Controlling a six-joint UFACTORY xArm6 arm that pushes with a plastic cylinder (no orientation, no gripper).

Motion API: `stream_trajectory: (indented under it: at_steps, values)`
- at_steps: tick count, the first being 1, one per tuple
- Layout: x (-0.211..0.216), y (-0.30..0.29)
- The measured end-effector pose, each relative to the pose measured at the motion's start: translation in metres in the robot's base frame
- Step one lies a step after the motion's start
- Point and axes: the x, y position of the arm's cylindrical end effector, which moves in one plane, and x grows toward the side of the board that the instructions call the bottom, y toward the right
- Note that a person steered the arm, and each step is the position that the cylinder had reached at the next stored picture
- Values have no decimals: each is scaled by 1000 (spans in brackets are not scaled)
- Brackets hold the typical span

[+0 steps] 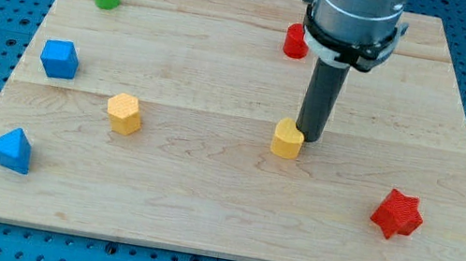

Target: Slide the blue cube right and up a bit

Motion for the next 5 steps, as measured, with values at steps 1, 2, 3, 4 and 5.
stream_trajectory:
  at_steps: [1, 2, 3, 4, 5]
  values:
    - [-31, -11]
    - [-56, -101]
    - [-85, -219]
    - [-119, -327]
    - [-131, -395]
